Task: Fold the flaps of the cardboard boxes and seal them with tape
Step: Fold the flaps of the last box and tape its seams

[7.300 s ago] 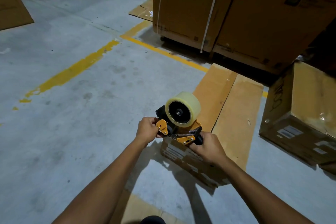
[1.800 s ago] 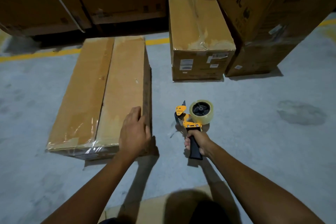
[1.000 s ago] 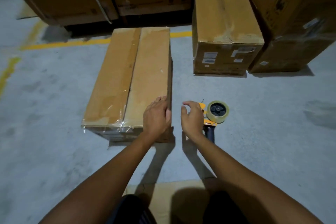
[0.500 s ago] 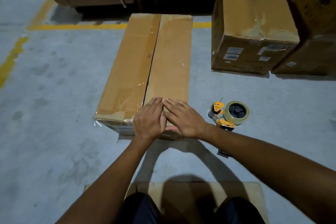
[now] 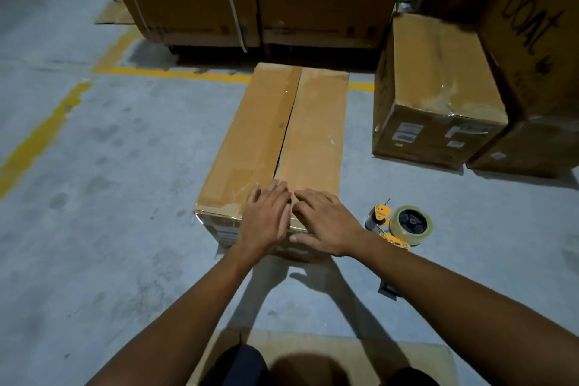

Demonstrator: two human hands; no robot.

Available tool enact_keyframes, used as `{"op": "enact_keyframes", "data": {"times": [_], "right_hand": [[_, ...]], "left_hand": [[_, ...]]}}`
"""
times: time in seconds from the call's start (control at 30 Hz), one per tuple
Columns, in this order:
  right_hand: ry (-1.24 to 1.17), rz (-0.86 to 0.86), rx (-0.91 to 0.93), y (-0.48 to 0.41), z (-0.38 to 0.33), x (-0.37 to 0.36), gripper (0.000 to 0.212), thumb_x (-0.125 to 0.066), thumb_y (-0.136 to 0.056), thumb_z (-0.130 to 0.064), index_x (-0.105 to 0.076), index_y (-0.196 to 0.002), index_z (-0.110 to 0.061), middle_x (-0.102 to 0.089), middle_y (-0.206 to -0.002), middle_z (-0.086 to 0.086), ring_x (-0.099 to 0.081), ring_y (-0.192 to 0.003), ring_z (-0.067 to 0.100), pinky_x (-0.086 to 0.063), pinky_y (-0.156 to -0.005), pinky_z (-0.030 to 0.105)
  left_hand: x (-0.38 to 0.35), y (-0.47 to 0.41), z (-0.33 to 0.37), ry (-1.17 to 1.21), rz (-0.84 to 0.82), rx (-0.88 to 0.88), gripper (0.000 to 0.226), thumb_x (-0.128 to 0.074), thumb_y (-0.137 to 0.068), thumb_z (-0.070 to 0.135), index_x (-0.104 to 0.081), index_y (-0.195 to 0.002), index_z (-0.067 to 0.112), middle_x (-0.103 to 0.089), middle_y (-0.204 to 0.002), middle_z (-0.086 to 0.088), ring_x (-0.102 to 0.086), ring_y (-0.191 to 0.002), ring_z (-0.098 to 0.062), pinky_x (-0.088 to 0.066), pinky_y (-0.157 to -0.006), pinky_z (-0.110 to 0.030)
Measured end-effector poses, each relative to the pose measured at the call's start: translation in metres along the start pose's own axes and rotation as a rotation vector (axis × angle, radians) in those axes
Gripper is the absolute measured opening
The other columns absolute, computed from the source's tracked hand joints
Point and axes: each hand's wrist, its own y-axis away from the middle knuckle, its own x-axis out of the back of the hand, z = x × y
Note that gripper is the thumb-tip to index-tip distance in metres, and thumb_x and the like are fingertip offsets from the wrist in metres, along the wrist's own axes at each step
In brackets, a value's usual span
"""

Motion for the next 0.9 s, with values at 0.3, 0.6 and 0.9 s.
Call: {"op": "enact_keyframes", "data": {"times": [0.3, 0.6, 0.9], "right_hand": [[0.247, 0.140, -0.092, -0.021, -0.021, -0.041, 0.048, -0.052, -0.096, -0.054, -0.051, -0.130, -0.021, -0.051, -0.140, 0.014, -0.047, -0.128, 0.039, -0.041, -0.102, 0.056], [0.271, 0.057, -0.105, -0.024, -0.026, -0.029, 0.063, -0.073, -0.079, -0.057, -0.051, -0.129, -0.024, -0.050, -0.139, 0.011, -0.047, -0.124, 0.036, -0.041, -0.099, 0.053], [0.328, 0.084, -0.181, -0.044, -0.054, -0.018, 0.062, -0.038, -0.092, -0.072, -0.056, -0.110, -0.016, -0.054, -0.114, 0.012, -0.050, -0.098, 0.030, -0.043, -0.082, 0.047]], "left_hand": [[-0.017, 0.005, -0.046, -0.052, 0.147, 0.078, 0.045, -0.039, -0.095, 0.029, -0.072, -0.116, 0.008, -0.067, -0.128, -0.010, -0.062, -0.121, -0.026, -0.051, -0.095, -0.040], [-0.017, 0.007, -0.051, -0.193, 0.136, -0.017, 0.049, -0.041, -0.096, 0.039, -0.070, -0.119, 0.007, -0.065, -0.130, -0.012, -0.062, -0.121, -0.028, -0.051, -0.090, -0.036], [0.016, 0.011, -0.092, -0.162, 0.003, 0.020, 0.050, -0.032, -0.099, 0.037, -0.064, -0.125, 0.009, -0.058, -0.140, -0.013, -0.053, -0.131, -0.030, -0.042, -0.106, -0.047]]}}
